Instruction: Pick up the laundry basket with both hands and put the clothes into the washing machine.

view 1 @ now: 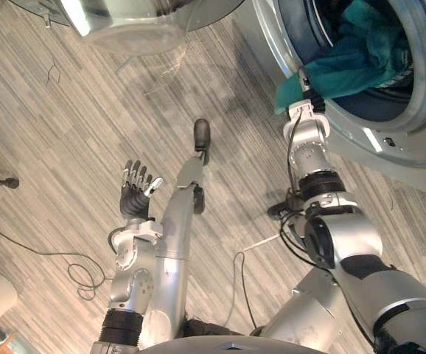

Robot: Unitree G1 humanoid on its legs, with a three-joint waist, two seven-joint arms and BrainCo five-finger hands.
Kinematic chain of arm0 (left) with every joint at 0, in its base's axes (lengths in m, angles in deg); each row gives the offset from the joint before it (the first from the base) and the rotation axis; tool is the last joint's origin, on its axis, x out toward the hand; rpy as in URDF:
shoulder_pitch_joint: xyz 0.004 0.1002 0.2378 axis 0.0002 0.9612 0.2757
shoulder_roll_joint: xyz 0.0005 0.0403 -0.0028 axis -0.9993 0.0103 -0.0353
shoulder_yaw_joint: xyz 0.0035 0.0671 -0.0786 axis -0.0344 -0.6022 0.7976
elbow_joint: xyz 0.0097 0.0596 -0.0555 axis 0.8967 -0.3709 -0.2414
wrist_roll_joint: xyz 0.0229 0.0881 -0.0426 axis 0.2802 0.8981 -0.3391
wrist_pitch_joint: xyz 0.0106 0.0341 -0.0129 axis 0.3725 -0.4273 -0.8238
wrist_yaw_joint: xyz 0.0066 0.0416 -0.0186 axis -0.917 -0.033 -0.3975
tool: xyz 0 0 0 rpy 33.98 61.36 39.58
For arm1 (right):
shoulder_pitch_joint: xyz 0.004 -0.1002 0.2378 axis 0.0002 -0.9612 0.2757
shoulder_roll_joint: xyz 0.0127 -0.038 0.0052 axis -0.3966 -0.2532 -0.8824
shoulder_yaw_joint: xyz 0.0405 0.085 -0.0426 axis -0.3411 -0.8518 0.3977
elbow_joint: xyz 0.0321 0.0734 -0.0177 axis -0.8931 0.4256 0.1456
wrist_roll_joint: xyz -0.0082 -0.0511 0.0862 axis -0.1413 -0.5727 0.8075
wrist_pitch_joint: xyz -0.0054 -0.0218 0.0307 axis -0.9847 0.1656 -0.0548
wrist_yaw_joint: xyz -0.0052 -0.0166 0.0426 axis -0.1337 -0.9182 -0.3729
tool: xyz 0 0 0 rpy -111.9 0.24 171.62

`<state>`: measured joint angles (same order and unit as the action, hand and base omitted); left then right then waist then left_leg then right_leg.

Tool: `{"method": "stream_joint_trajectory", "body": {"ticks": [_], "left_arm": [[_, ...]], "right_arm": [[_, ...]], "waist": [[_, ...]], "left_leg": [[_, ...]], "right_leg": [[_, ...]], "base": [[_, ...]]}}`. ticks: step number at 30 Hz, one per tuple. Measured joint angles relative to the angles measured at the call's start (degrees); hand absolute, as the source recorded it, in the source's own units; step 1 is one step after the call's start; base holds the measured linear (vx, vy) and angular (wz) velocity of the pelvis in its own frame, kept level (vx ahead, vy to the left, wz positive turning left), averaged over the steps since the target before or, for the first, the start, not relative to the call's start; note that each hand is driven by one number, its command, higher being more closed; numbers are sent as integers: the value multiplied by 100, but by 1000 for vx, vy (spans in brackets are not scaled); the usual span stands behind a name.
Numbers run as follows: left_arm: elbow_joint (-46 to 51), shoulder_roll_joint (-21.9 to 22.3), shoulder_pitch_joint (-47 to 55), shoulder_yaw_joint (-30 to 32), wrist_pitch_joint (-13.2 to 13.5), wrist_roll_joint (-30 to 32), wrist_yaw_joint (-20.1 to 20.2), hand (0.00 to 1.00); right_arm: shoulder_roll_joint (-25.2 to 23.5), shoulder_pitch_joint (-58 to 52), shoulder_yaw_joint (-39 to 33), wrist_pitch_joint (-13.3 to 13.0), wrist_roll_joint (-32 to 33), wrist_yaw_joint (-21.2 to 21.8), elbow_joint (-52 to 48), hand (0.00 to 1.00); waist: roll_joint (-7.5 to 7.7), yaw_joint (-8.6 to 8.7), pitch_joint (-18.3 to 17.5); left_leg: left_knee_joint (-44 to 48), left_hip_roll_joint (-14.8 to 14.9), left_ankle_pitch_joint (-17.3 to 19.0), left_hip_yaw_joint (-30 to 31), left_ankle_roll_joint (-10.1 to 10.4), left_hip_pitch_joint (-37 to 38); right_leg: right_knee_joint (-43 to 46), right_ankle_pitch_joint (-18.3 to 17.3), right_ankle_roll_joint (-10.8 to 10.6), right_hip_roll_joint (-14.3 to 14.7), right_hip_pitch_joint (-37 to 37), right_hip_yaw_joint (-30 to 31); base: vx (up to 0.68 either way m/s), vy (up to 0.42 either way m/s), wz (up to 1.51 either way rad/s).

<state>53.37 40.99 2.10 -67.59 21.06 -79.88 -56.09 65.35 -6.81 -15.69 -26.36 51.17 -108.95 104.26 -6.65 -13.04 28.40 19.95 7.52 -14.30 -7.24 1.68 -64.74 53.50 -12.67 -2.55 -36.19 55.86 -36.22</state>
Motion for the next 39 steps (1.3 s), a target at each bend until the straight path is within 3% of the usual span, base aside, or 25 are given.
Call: {"method": "stream_joint_trajectory", "body": {"ticks": [1,2,4,5,6,8,12,13,15,19,21,23,24,25,26,27,32,35,39], "left_arm": [[-9,0,47,0,0,-2,-2,0],[-74,-2,75,-22,0,-3,0,0],[-209,-5,119,-53,-2,-4,-4,0],[-206,-11,197,-114,-4,-4,1,0],[-186,-15,223,-187,-1,-4,4,0],[-170,-27,309,-256,-11,-4,9,0],[-178,-39,419,-450,-42,-4,80,0],[-209,-38,413,-503,-49,-4,111,0],[-247,-37,411,-593,-50,-3,210,0],[-588,-40,417,-679,-52,-3,236,0],[-743,-41,418,-709,-78,-2,238,0],[-792,-51,424,-714,-91,-3,239,0],[-784,-57,422,-715,-89,-4,242,0],[-777,-97,423,-717,-90,-4,242,0],[-797,-95,417,-746,-116,-5,248,0],[-783,-95,437,-767,-127,-5,251,0],[-632,-84,444,-621,-104,0,341,0],[-763,-83,437,-417,-116,23,361,0],[-1266,-69,361,309,-115,277,356,0]], "right_arm": [[-265,-32,-222,-237,166,-61,-254,100],[-532,-78,-378,-711,209,-43,-783,100],[-583,-11,-629,-1397,206,101,-2121,100],[-475,18,-743,-1699,128,320,-2323,100],[-522,-177,-819,-1779,192,287,-2384,100],[-986,-347,-1332,-2309,366,214,-3325,100],[-1231,-355,-1453,-2734,419,-59,-3419,100],[-1314,-355,-1494,-2837,418,-149,-3480,0],[-1350,-356,-1487,-3029,310,-269,-3513,0],[-1296,-316,-1338,-2965,120,-469,-3212,0],[-1196,-289,-1275,-2682,-285,-485,-2761,0],[-1038,-253,-1246,-2147,-554,-462,-2268,0],[-968,-244,-1249,-1992,-598,-423,-2087,0],[-889,-242,-1264,-1866,-599,-376,-1898,0],[-696,-310,-1377,-1663,-589,-284,-1449,0],[-622,-352,-1408,-1559,-574,-234,-1347,0],[-557,-846,-1088,-1086,-598,217,-620,0],[-616,-1493,-444,-796,-864,537,-537,0],[-1066,-3379,-40,-242,-1889,719,-135,0]], "waist": [[0,4,0],[-3,17,1],[-5,12,-1],[-3,-4,-4],[-14,-59,-8],[-17,-40,-8],[-19,-49,-8],[-19,-47,-8],[-20,-39,-8],[-26,13,-12],[-25,86,-12],[-29,147,-19],[-31,160,-21],[-22,192,-27],[9,251,-32],[-1,242,-39],[20,375,-46],[79,450,-73],[295,746,-134]], "left_leg": [[-113,42,-15,-46,8,139],[-221,54,-21,-89,16,316],[-348,54,-21,-166,15,614],[-435,45,-20,-231,14,812],[-496,25,-17,-253,14,884],[-721,-21,-18,-413,15,1047],[-748,0,-101,-596,-33,1178],[-691,8,-134,-674,-127,1183],[-653,-6,-112,-753,-244,1182],[-595,24,-70,-829,-292,1215],[-622,28,-34,-872,-322,1302],[-778,10,-19,-999,-307,1489],[-886,-5,15,-1005,-260,1547],[-975,-17,144,-1037,-85,1567],[-102,-31,236,-846,-401,1384],[-113,-42,573,-808,-423,1446],[-240,-57,589,-1033,-402,1542],[-329,33,571,-1174,-375,1667],[-285,141,749,-1450,-345,2116]], "right_leg": [[-124,43,-6,55,-143,-44],[-246,95,-34,88,-300,-64],[-434,182,-80,146,-555,-51],[-554,232,-126,161,-730,-51],[-607,248,-140,163,-785,-48],[-798,350,-201,156,-856,-42],[-1071,542,-270,228,-1019,-22],[-1099,585,-322,230,-1030,24],[-1181,676,-370,226,-1029,66],[-1175,687,-364,226,-1005,130],[-1228,697,-331,244,-1020,205],[-1366,757,-341,263,-1068,273],[-1468,766,-351,306,-1104,270],[-1645,782,-333,350,-1138,276],[-1874,820,-313,324,-1167,271],[-1919,873,-356,351,-1192,275],[-2257,1231,-300,529,-1313,431],[-2505,1285,-244,679,-1408,459],[-3081,1558,-246,914,-1858,615]], "base": [[-23,18,-8],[-16,16,-10],[2,12,-10],[10,11,-8],[20,16,-3],[0,0,0],[16,12,-5],[45,23,-12],[43,14,-7],[-15,-20,-9],[-58,-26,-17],[-69,-9,-21],[-63,8,-13],[-8,35,-5],[29,30,-14],[60,26,-17],[36,23,-9],[9,-21,-19],[57,-10,-36]]}}
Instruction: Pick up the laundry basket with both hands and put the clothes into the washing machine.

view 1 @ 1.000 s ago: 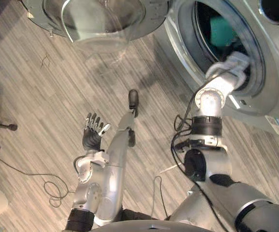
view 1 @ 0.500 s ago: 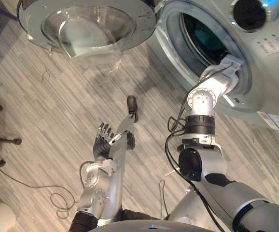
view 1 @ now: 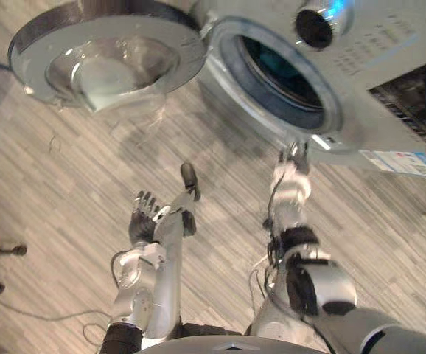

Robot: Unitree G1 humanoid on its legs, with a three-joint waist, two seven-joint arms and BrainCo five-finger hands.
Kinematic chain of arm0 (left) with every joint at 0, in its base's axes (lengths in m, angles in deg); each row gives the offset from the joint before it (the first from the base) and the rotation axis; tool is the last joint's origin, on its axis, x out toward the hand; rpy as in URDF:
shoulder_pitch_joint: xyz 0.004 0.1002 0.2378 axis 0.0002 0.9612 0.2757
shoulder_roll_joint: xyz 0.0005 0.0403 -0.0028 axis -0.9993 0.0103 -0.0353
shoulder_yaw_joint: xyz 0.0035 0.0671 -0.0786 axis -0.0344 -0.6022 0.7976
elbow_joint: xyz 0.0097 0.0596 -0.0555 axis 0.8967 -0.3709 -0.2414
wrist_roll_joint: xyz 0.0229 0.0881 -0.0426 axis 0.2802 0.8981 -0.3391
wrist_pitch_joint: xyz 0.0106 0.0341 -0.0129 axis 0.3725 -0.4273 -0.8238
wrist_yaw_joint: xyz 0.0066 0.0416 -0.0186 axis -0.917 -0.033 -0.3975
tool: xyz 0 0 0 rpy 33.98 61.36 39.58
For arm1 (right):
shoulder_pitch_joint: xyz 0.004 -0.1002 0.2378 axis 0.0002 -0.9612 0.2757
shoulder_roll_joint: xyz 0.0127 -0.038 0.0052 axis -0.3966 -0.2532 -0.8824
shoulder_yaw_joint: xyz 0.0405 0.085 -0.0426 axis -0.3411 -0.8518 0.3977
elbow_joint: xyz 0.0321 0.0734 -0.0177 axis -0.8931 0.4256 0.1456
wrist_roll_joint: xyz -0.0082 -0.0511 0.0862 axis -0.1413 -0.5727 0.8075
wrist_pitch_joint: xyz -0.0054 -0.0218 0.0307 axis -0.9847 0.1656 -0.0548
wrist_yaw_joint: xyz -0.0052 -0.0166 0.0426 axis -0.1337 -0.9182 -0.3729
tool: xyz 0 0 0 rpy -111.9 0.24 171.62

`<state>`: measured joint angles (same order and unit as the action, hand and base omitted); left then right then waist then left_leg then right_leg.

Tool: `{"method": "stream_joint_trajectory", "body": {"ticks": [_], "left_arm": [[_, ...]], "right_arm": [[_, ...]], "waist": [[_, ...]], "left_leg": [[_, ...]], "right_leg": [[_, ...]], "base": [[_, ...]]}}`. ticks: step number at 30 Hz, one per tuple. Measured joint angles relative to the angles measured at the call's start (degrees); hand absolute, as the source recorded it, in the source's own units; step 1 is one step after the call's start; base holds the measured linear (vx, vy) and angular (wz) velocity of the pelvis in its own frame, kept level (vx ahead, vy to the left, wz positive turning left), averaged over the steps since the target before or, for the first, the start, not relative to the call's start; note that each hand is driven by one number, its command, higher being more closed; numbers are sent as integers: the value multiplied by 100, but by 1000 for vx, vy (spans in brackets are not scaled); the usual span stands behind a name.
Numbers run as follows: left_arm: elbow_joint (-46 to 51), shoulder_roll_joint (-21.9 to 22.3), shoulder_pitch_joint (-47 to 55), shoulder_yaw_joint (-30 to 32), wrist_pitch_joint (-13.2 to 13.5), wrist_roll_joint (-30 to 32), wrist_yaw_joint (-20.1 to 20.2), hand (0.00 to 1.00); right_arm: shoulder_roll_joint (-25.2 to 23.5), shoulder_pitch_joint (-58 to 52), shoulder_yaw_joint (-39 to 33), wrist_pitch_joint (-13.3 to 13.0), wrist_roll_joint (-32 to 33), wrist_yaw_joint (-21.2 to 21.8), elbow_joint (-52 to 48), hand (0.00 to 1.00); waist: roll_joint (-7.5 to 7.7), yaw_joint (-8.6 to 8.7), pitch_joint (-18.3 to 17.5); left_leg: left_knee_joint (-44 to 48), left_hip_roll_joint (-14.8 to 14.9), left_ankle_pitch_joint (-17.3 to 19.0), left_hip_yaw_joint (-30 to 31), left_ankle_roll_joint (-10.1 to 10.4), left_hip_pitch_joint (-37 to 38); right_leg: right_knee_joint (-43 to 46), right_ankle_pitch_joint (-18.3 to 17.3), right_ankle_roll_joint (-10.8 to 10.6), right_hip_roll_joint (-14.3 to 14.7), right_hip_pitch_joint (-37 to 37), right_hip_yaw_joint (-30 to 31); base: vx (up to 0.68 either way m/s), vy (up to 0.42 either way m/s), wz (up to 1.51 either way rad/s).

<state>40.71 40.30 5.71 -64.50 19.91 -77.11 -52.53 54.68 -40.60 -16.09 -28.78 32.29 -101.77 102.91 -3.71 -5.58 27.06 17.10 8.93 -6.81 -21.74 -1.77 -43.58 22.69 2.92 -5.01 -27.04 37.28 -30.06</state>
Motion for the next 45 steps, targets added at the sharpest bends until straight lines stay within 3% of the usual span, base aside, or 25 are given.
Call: {"method": "stream_joint_trajectory", "body": {"ticks": [2,4,5,6,7,8,10,11,13,14,17,19,20,22,23,25,28,29,31,32,35,36,38,41,45], "left_arm": [[-279,1,-96,194,-5,162,5,0],[-712,-15,-184,499,-16,453,7,0],[-1081,33,-246,734,-56,626,6,0],[-1266,66,-257,807,-113,754,11,0],[-1462,-17,-228,814,-148,875,17,0],[-1564,-47,-206,818,-154,899,18,0],[-1820,-48,-216,848,-206,981,29,0],[-2030,-49,-174,956,-214,1021,87,0],[-2058,-104,-103,985,-241,1113,95,0],[-2076,-100,-96,988,-255,1147,94,0],[-2089,-70,22,967,-307,1302,106,0],[-2250,-109,67,900,-388,1385,101,0],[-2276,-109,91,850,-400,1407,100,0],[-2279,-125,187,793,-439,1427,78,0],[-2280,-151,208,791,-463,1429,60,0],[-2291,-162,243,822,-494,1431,6,0],[-2481,-143,290,821,-569,1546,-10,0],[-2412,-131,297,857,-570,1545,-23,0],[-2327,-126,447,1110,-543,1537,-86,0],[-2170,-99,555,1342,-527,1498,-197,0],[-1563,-202,671,1843,-444,1326,-407,0],[-996,-242,660,2050,-393,1213,-519,0],[-400,-267,696,2172,-310,1190,-630,0],[565,-528,524,2585,-314,1401,-918,0],[1400,-780,-42,3437,-249,2338,-1645,0]], "right_arm": [[-139,-761,55,198,-454,37,36,0],[-262,-1594,258,472,-1181,268,-57,0],[-278,-1655,371,552,-1591,440,-31,0],[-325,-1727,365,543,-1873,525,-51,0],[-399,-1932,364,522,-2193,655,-47,0],[-468,-2045,346,532,-2291,680,-7,0],[-490,-2332,345,618,-2572,732,0,0],[-531,-2668,342,591,-2826,802,-38,0],[-481,-2849,364,675,-3216,858,197,0],[-473,-2828,380,743,-3285,865,278,0],[-385,-2813,534,892,-3680,892,496,0],[-323,-2683,628,1004,-4179,956,719,0],[-313,-2682,629,1035,-4354,949,768,0],[-274,-2543,599,1158,-4801,934,990,0],[-253,-2472,539,1223,-4887,933,1145,0],[-204,-2473,267,1260,-4967,934,1199,0],[-35,-2590,-247,1284,-5019,944,1385,0],[59,-2750,-420,1329,-5077,934,1455,0],[129,-2848,-825,1370,-5211,930,1582,0],[178,-2887,-993,1370,-5227,929,1580,0],[133,-2884,-1196,1389,-5224,952,1861,0],[151,-2992,-1370,1388,-5225,953,2109,0],[248,-3116,-1457,1401,-5222,955,2267,0],[236,-3176,-1519,1393,-5213,957,2345,0],[267,-3210,-1557,1431,-5227,995,2330,0]], "waist": [[86,84,0],[349,215,-87],[458,257,-141],[475,335,-154],[660,396,-299],[801,355,-404],[859,227,-670],[996,240,-821],[1107,136,-1063],[1079,78,-1115],[1001,-72,-1289],[727,-96,-1406],[678,-97,-1460],[597,-76,-1521],[618,-80,-1553],[552,-76,-1579],[505,-8,-1713],[453,-9,-1816],[374,74,-1950],[244,150,-2082],[477,283,-2197],[497,394,-2218],[400,393,-2297],[460,401,-2403],[325,403,-2527]], "left_leg": [[118,82,152,-127,17,210],[412,259,466,-414,46,515],[257,410,584,-521,-92,850],[310,544,649,-656,-165,1075],[546,611,842,-725,-198,1264],[701,639,975,-792,-152,1327],[719,755,1081,-947,-134,1528],[682,783,1056,-1138,-190,1789],[861,757,1112,-1241,-231,1866],[888,775,1102,-1297,-215,1877],[702,712,945,-1461,-230,1980],[663,744,770,-1244,-208,1979],[605,721,697,-1180,-186,1981],[474,530,354,-633,223,1981],[338,353,89,-148,599,1978],[480,280,116,356,652,1982],[1440,494,730,658,347,2165],[1717,668,869,894,377,2273],[1862,959,852,1324,307,2492],[1573,1004,761,1506,412,2685],[706,358,846,1597,415,2885],[223,100,863,1706,598,3058],[-247,-15,1088,1686,931,3265],[-665,-373,947,1659,871,3302],[-1528,-494,481,1336,842,3709]], "right_leg": [[-202,121,103,117,-185,122],[-607,297,586,284,-480,83],[-663,-21,807,429,-690,-59],[361,-290,772,362,-700,-34],[1674,-709,584,331,-867,-29],[1792,-898,541,328,-944,-59],[1027,-887,197,741,-1335,66],[2375,-1474,-170,855,-1387,411],[2133,-2001,-292,1356,-1879,816],[1922,-2072,-300,1425,-1958,909],[930,-2487,73,1633,-2414,930],[637,-2403,92,1769,-2605,815],[603,-2388,103,1781,-2632,769],[595,-2343,129,1719,-2733,658],[524,-2237,181,1597,-2791,574],[348,-2028,223,1517,-2908,546],[168,-1800,73,1201,-3191,409],[113,-1722,-37,1061,-3271,382],[-41,-1537,-315,919,-3353,378],[-185,-1368,-495,872,-3356,391],[-736,-1207,-440,928,-3437,449],[-1121,-1065,-442,854,-3780,283],[-1231,-978,-612,800,-3957,64],[-1419,-772,-742,535,-3953,-39],[-1872,-376,-721,529,-3934,150]], "base": [[90,-5,-52],[70,3,-111],[40,-9,-145],[55,-81,-130],[36,-80,-72],[55,-110,-78],[21,-61,-84],[55,-79,-46],[71,-158,-31],[7,-83,-47],[-47,-17,-17],[-160,-23,22],[-176,-38,32],[-118,-57,33],[-56,-42,17],[-68,30,2],[-59,176,20],[-45,362,33],[-1,505,20],[16,388,19],[8,263,70],[4,179,108],[-20,259,81],[-69,211,20],[-29,58,-27]]}}
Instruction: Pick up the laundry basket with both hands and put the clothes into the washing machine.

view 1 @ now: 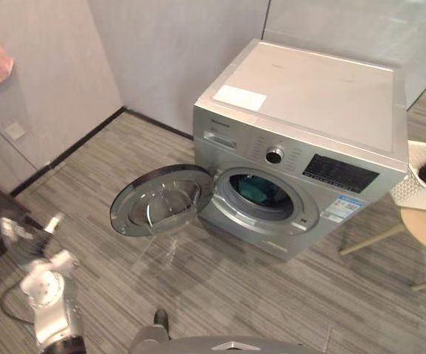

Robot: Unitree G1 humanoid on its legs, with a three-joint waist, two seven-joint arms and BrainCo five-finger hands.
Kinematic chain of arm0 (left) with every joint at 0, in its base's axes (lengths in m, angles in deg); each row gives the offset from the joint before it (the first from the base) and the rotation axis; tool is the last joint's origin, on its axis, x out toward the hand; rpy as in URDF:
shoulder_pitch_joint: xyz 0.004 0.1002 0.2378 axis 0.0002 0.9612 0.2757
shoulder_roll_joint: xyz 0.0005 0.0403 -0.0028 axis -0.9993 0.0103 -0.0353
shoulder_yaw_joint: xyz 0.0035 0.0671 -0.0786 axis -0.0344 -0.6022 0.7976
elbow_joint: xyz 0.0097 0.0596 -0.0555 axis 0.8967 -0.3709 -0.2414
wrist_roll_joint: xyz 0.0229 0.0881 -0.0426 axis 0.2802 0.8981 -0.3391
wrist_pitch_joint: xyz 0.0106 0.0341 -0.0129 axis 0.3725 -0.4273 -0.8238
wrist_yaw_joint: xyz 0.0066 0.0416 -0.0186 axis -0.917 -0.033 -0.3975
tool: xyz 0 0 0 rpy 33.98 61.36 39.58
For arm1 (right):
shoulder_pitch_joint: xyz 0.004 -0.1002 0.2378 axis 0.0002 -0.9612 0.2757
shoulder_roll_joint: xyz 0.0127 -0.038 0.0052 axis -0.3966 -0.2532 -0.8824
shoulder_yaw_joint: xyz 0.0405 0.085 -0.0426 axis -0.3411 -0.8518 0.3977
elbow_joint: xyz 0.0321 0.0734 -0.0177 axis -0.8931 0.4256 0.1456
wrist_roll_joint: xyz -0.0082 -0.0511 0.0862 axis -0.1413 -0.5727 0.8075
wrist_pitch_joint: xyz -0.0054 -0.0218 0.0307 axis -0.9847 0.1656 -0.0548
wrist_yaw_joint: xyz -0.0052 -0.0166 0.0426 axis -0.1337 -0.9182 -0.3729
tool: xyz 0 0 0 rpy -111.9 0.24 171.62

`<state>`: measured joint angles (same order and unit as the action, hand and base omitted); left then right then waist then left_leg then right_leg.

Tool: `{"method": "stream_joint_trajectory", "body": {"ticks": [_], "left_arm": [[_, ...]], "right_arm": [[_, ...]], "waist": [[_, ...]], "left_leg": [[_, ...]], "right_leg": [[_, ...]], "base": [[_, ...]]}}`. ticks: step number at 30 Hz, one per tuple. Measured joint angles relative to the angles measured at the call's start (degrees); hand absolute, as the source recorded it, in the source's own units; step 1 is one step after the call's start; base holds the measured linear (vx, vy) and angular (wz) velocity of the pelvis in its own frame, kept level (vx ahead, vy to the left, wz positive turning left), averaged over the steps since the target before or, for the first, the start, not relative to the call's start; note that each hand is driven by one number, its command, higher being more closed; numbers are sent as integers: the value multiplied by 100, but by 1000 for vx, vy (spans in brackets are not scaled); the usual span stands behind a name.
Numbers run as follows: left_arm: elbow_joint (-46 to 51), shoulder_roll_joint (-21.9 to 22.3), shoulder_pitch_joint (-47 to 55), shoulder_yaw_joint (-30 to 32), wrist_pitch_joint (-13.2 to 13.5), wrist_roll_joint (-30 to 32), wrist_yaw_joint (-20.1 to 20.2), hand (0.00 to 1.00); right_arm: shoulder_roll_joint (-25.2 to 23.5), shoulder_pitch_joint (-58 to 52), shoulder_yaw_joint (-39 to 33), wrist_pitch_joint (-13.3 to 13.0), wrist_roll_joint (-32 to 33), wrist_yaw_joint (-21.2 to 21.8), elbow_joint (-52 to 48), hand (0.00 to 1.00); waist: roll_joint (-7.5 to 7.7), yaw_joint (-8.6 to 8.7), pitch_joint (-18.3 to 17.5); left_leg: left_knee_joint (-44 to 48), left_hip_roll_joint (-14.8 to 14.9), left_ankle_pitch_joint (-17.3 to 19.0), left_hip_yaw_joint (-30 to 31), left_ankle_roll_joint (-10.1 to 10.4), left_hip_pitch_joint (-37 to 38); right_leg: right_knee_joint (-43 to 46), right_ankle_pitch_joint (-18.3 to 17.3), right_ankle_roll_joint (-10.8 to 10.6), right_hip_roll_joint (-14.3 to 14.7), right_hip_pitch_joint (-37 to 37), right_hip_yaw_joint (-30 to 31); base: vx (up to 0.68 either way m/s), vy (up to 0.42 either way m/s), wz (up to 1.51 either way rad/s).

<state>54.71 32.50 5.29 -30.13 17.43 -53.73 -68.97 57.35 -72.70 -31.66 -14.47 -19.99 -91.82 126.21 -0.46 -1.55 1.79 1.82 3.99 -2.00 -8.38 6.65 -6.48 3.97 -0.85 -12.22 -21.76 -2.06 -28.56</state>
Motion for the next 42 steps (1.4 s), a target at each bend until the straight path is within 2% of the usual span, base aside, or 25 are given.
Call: {"method": "stream_joint_trajectory", "body": {"ticks": [2,4,5,8,9,11,12,13,14,16,19,23,27,28,30,31,32,34,35,37,38,39,40,41,42], "left_arm": [[-36,-310,-441,379,-59,496,-507,0],[-379,-717,-867,556,-166,800,-703,0],[-782,-1054,-1139,563,-257,925,-784,0],[-2778,-2358,-2486,414,-683,1117,-694,0],[-3209,-2588,-2804,334,-749,1103,-643,0],[-4683,-3342,-3998,-313,-898,992,-392,0],[-4973,-3447,-4271,-487,-956,948,-282,0],[-5428,-3584,-4780,-794,-1051,844,-90,0],[-5760,-3653,-5190,-1104,-1134,738,65,0],[-6005,-3667,-5536,-1327,-1204,609,198,0],[-6145,-3630,-5757,-1412,-1215,415,301,0],[-6138,-3347,-5906,-1376,-1205,413,273,0],[-6052,-3261,-5866,-1082,-1206,408,108,0],[-5840,-3269,-5634,-742,-1207,365,35,0],[-5410,-3366,-5143,-28,-1213,232,-218,0],[-5098,-3421,-4759,419,-1220,147,-409,0],[-4730,-3468,-4253,843,-1263,155,-563,0],[-4114,-3499,-3427,1512,-1287,320,-831,0],[-3797,-3497,-2863,1967,-1293,491,-1009,0],[-3499,-3345,-2036,2533,-1304,693,-1228,0],[-3180,-2853,-1183,3003,-1295,870,-1296,0],[-3062,-2570,-879,3097,-1274,911,-1288,0],[-2814,-1884,-284,3159,-1230,951,-1254,0],[-2707,-1550,-18,3159,-1182,930,-1211,0],[-2582,-603,477,3135,-1045,812,-1090,0]], "right_arm": [[102,-31,201,59,-12,20,-174,0],[243,28,647,73,-42,70,-439,0],[289,24,906,82,-106,72,-589,0],[357,208,1828,62,-164,94,-1137,0],[349,297,1933,59,-161,101,-1254,0],[173,548,2248,0,-159,124,-1607,0],[139,563,2279,-4,-151,126,-1692,0],[98,626,2306,-24,-113,123,-1696,0],[96,638,2328,-47,-99,120,-1677,0],[93,635,2404,-47,17,111,-1649,0],[74,589,2402,-69,107,111,-1558,0],[105,553,2359,-140,233,110,-1477,0],[107,438,2353,-227,233,110,-1478,0],[123,390,2345,-229,231,111,-1473,0],[139,347,2338,-229,236,128,-1467,0],[152,274,2245,-238,241,181,-1465,0],[152,142,2135,-238,277,284,-1461,0],[188,-67,1909,-227,281,357,-1444,0],[212,-145,1733,-205,276,360,-1388,0],[271,-204,1464,-194,274,361,-1205,0],[329,-266,1249,-152,205,356,-1010,0],[397,-266,1233,-121,190,357,-966,0],[506,-254,1270,-24,0,357,-901,0],[575,-237,1318,21,-98,358,-851,0],[673,-125,1541,67,-295,349,-766,0]], "waist": [[-105,20,-105],[-175,15,-101],[-189,3,-96],[-88,85,51],[-20,96,148],[305,170,597],[387,183,680],[545,235,842],[672,266,1010],[810,316,1209],[847,422,1374],[840,444,1430],[840,303,1430],[839,184,1430],[831,81,1435],[768,28,1457],[619,-14,1466],[434,-71,1423],[256,-139,1344],[66,-267,1155],[-125,-436,949],[-218,-473,889],[-398,-493,751],[-452,-477,702],[-507,-434,689]], "left_leg": [[-513,12,-261,-201,7,166],[-638,74,-383,-339,-29,69],[-636,114,-401,-413,-15,-4],[-630,269,-573,-474,-6,-411],[-629,299,-615,-489,0,-475],[-628,378,-730,-482,2,-714],[-628,383,-750,-453,2,-796],[-627,377,-811,-419,-23,-973],[-626,356,-862,-408,-37,-1110],[-626,332,-911,-410,-53,-1276],[-627,333,-968,-424,-49,-1539],[-628,406,-975,-513,-49,-1639],[-625,493,-911,-742,21,-1487],[-614,539,-839,-923,46,-1320],[-20,731,-455,-1134,88,-1252],[562,920,-87,-1216,149,-1189],[1009,1096,249,-1253,212,-1010],[1359,1224,557,-1307,288,-716],[1492,1319,692,-1375,331,-630],[1515,1388,805,-1557,395,-475],[1482,1495,888,-1744,491,-200],[1462,1557,891,-1801,497,-76],[1405,1694,845,-1849,558,159],[1500,1775,826,-1828,568,205],[2174,2099,730,-1731,425,157]], "right_leg": [[-201,180,-73,72,151,174],[-319,312,-66,162,378,329],[-373,375,-64,207,478,407],[-385,542,-20,377,978,567],[-388,576,9,407,1057,593],[-438,687,60,494,1269,595],[-466,723,72,504,1335,589],[-527,801,75,511,1455,565],[-606,878,88,509,1535,534],[-745,999,93,511,1638,529],[-857,1120,105,528,1859,527],[-856,1146,133,582,2023,619],[-853,1148,150,650,2034,834],[-806,1130,176,680,2042,1009],[-482,959,259,726,2106,1297],[-36,675,268,762,2123,1483],[493,326,264,792,2102,1656],[1105,-100,271,755,2033,1782],[1279,-327,353,727,2047,1795],[1471,-522,363,581,2085,1491],[1505,-493,224,530,1908,1193],[1519,-505,193,578,1836,1182],[1602,-622,216,683,1684,1138],[1691,-731,243,729,1616,1109],[1920,-989,355,900,1415,1074]], "base": [[-4,-16,-44],[-4,-29,-40],[9,-47,-37],[-6,-54,-20],[-73,-53,-15],[-103,-31,-3],[-97,-18,10],[-82,0,17],[-68,6,15],[-52,10,7],[-51,-1,0],[-13,-5,-11],[11,-3,-30],[40,-8,-82],[66,-35,-90],[99,-73,-82],[101,-68,-73],[87,-16,-40],[87,-14,-27],[134,-21,-47],[196,-32,-58],[226,-74,-45],[176,-79,-14],[282,-216,-14],[243,-248,-12]]}}
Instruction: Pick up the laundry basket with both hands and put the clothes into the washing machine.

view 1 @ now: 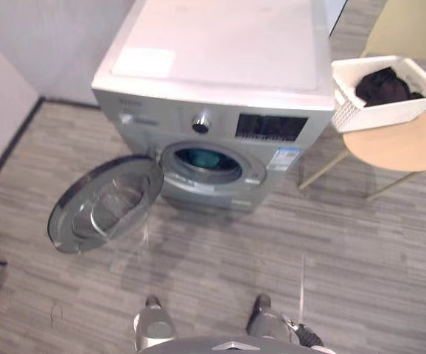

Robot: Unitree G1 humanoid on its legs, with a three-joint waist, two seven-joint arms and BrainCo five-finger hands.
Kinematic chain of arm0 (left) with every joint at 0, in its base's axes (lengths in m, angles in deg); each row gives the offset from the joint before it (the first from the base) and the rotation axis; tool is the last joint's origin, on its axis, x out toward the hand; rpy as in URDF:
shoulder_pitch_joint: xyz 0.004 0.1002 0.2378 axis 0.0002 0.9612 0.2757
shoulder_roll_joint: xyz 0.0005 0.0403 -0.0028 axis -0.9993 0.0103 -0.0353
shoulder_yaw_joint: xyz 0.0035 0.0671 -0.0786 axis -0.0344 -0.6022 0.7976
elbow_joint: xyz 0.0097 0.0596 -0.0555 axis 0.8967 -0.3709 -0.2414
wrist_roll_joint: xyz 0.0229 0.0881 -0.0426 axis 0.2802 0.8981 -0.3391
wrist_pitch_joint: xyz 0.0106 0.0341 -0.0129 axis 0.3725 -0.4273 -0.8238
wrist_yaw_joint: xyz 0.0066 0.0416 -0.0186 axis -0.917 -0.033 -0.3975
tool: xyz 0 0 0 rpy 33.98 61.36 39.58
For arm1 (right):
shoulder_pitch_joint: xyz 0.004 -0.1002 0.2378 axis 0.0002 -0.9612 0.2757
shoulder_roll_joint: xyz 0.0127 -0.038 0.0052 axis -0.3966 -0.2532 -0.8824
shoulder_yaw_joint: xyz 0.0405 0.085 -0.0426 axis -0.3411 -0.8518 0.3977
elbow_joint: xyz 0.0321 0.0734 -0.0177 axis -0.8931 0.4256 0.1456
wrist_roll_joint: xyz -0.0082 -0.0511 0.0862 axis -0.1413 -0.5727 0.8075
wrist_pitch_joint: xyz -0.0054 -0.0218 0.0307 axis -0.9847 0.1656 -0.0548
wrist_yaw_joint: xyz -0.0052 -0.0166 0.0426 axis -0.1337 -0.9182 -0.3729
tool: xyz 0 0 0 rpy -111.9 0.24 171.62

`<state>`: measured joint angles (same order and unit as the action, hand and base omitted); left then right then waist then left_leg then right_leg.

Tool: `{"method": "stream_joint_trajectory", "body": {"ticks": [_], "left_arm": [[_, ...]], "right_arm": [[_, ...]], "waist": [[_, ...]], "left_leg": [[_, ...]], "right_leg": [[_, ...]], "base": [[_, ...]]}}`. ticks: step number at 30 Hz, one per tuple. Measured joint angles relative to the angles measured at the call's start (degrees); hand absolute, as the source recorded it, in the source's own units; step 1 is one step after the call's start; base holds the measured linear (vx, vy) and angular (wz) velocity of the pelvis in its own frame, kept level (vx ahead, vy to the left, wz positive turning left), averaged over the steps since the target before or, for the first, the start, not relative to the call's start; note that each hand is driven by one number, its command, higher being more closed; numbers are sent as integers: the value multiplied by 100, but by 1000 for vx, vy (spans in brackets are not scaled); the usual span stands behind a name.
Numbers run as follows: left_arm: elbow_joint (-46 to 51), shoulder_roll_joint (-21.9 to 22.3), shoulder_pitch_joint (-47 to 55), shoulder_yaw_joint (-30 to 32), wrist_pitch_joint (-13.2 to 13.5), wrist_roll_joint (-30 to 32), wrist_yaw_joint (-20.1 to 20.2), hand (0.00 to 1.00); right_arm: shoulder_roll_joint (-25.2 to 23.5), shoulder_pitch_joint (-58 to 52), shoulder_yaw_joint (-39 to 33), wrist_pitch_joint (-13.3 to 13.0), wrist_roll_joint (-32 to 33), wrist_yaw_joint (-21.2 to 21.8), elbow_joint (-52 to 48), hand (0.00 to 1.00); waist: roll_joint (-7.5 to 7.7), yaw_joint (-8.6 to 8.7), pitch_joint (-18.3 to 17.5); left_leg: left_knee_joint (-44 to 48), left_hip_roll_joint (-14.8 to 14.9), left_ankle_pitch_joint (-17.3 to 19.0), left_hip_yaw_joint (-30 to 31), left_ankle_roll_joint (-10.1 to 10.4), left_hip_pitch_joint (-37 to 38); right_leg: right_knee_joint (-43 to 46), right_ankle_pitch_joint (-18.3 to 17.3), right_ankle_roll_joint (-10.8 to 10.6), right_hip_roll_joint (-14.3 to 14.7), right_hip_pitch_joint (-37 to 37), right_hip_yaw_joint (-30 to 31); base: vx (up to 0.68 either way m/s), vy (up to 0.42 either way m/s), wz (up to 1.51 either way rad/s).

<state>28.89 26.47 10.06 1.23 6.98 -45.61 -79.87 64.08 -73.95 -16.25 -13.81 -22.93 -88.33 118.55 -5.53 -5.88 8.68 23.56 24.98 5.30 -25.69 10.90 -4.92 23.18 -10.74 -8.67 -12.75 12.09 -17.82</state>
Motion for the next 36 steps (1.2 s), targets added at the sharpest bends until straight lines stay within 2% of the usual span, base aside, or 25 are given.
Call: {"method": "stream_joint_trajectory", "body": {"ticks": [1,3,4,5,6,8,9,11,13,14,15,16,18,19,21,23,25,26,29,31,32,33,34,35,36], "left_arm": [[-7,347,145,-36,17,-94,45,0],[-439,1421,748,-509,66,-658,353,0],[-719,1521,831,-695,69,-767,417,0],[-1426,1519,871,-990,36,-1060,641,0],[-1663,1522,884,-1106,36,-1161,741,0],[-1964,1584,1078,-1841,65,-1312,1041,0],[-1944,1629,1111,-2102,106,-1315,1109,0],[-1892,1533,1119,-3292,169,-1344,1275,0],[-1685,1497,1080,-3994,238,-1276,1427,0],[-1577,1503,977,-4522,294,-1155,1607,0],[-1571,1498,820,-4614,297,-1117,1650,0],[-1450,1508,575,-4780,339,-1050,1701,0],[-1308,1456,435,-5067,411,-986,1839,0],[-1310,1456,431,-5097,407,-954,1862,0],[-1302,1369,426,-5143,389,-923,1878,0],[-1251,1206,410,-5576,299,-865,1879,0],[-1242,1158,400,-5808,289,-701,1879,0],[-1223,1166,392,-5895,289,-645,1891,0],[-1190,1154,253,-6233,288,-572,1968,0],[-1218,1140,200,-6353,291,-317,1998,0],[-1226,1051,162,-6450,304,-130,1995,0],[-1222,955,181,-6472,311,-69,1998,0],[-1410,976,148,-6473,290,21,2003,0],[-1425,1175,249,-6533,307,84,2013,0],[-1361,1222,350,-6539,312,83,2017,0]], "right_arm": [[8,24,64,12,-63,-4,6,0],[-72,97,304,30,-151,-68,-16,0],[-122,92,326,21,-147,-101,-48,0],[-206,96,353,24,-134,-208,-229,0],[-216,119,353,40,-130,-270,-321,0],[-223,171,180,132,-102,-444,-1058,0],[-220,173,100,134,-101,-526,-1294,0],[-264,285,-270,114,17,-800,-2142,0],[-293,467,-523,76,275,-1092,-2637,0],[-311,661,-746,-32,443,-1513,-3147,0],[-365,784,-817,-53,489,-1693,-3272,0],[-426,1029,-906,-79,527,-1958,-3547,0],[-464,1491,-905,-149,520,-2303,-3628,0],[-525,1586,-854,-171,514,-2395,-3693,0],[-801,1617,-729,-182,460,-2495,-4345,0],[-932,1450,-714,-184,279,-2522,-4898,0],[-930,1382,-720,-179,42,-2539,-5167,0],[-922,1375,-720,-184,-76,-2545,-5344,0],[-823,1345,-818,-181,-163,-2547,-5703,0],[-648,1308,-934,-177,-168,-2549,-5746,0],[-556,1269,-997,-170,-174,-2549,-5862,0],[-548,1241,-999,-173,-191,-2550,-5917,0],[-378,1200,-987,-166,-300,-2535,-5886,0],[-66,1223,-979,-131,-392,-2530,-5855,0],[32,1274,-955,-131,-442,-2517,-5870,0]], "waist": [[-1,5,1],[182,31,-86],[265,36,-107],[326,12,-115],[366,10,-108],[315,119,-55],[258,168,-30],[61,189,58],[-55,236,56],[-239,252,59],[-231,289,35],[-48,307,94],[121,307,126],[324,283,49],[487,298,66],[516,365,44],[512,395,7],[521,434,-25],[460,510,-26],[459,576,-30],[517,583,-53],[619,584,-86],[609,611,-113],[155,492,-351],[4,421,-422]], "left_leg": [[335,144,-119,74,-173,-54],[1457,767,-1345,-33,-1552,-342],[1701,964,-1693,-113,-1777,-433],[2360,1191,-1404,-222,-1785,-623],[2613,1156,-1080,-229,-1681,-691],[2945,405,101,-172,-1192,-872],[2910,168,312,-190,-1146,-892],[2300,-713,816,-527,-1031,-941],[1287,-1264,779,-582,-928,-1056],[139,-1526,407,-482,-1316,-972],[62,-1586,400,-549,-1350,-913],[137,-1651,461,-593,-1239,-898],[416,-1645,880,-474,-1477,-882],[457,-1665,1026,-682,-1447,-768],[646,-1592,1242,-948,-1453,-383],[548,-1533,1289,-944,-1492,-16],[237,-1544,1201,-946,-1340,280],[31,-1535,1123,-934,-1207,402],[-227,-1355,939,-715,-886,508],[-235,-1209,856,-380,-597,550],[-78,-1134,919,-64,-230,532],[18,-1104,954,90,-70,491],[98,-916,1068,499,236,483],[2,-682,1118,1077,316,415],[-40,-546,1113,1253,299,390]], "right_leg": [[38,-78,52,84,-107,-2],[-107,-224,300,397,-533,32],[-189,-235,382,451,-648,105],[-304,-274,549,609,-807,266],[-378,-277,619,665,-864,342],[-705,-294,857,856,-1182,640],[-780,-288,875,898,-1275,691],[-963,-333,925,1043,-1551,934],[-1027,-375,879,1127,-1596,1060],[-1011,-470,833,1317,-1598,1226],[-995,-521,849,1275,-1603,1247],[-981,-571,786,1162,-1569,1268],[-637,-792,674,1166,-1517,1522],[112,-1067,390,1082,-1257,1635],[2114,-1051,-838,920,-571,1683],[3123,-698,-764,605,-206,1161],[3320,-742,-414,214,-8,689],[3142,-814,96,-16,167,567],[1698,-684,486,-418,616,813],[359,-123,394,-525,585,1496],[-271,489,428,-650,490,1761],[-490,897,448,-719,426,1765],[-211,1045,-419,-648,326,1603],[-72,784,-264,-228,335,1381],[-6,691,-205,-56,361,1317]], "base": [[283,-379,-26],[212,-393,-45],[214,-356,-63],[170,-262,-57],[193,-296,-76],[178,-227,-67],[182,-100,-63],[162,1,-69],[157,50,-58],[213,78,-50],[275,82,-40],[242,63,-36],[237,46,-51],[275,-2,-63],[310,-47,-54],[324,-106,-7],[243,-140,-4],[150,-124,-6],[201,-353,15],[204,-468,65],[211,-520,79],[206,-603,95],[176,-572,62],[181,-525,39],[185,-401,1]]}}
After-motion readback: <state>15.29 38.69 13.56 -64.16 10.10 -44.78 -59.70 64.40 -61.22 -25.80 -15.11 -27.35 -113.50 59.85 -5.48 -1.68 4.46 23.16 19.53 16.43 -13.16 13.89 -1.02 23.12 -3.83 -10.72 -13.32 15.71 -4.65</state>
